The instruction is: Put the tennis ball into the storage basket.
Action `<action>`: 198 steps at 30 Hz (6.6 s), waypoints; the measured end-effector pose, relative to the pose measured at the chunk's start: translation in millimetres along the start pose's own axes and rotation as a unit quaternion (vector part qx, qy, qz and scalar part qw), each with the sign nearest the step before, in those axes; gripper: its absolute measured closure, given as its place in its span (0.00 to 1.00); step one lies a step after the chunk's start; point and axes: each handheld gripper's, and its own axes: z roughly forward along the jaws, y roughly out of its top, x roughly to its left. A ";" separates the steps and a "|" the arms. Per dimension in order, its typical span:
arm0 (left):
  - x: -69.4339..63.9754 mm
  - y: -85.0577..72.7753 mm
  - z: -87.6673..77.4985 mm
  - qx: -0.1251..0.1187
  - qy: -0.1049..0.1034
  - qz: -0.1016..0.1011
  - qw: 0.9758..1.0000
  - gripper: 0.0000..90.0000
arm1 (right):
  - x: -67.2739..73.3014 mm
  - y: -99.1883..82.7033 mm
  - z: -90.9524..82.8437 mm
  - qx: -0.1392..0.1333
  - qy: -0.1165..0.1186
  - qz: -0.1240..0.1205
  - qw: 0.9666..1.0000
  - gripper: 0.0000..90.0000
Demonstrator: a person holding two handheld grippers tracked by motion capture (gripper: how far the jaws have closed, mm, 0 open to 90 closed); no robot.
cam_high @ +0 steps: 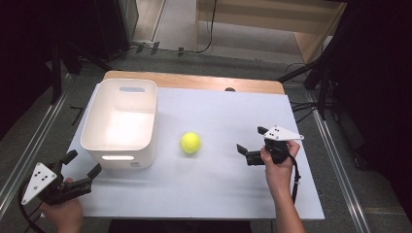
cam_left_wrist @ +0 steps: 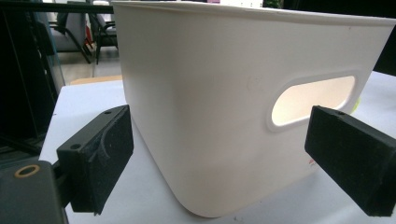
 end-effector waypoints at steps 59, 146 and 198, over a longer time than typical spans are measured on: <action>2.6 0.1 0.2 -0.004 0.004 -0.013 1.000 0.09 | 53.3 41.5 97.3 0.102 0.090 -0.046 0.990 0.00; 5.4 0.2 -0.8 -0.008 0.006 -0.025 1.000 0.09 | 84.0 50.3 159.1 0.210 0.109 -0.067 0.969 0.26; 6.4 0.2 -0.4 -0.011 0.003 -0.030 0.999 0.09 | 79.6 96.6 143.5 0.183 0.158 -0.081 0.967 0.26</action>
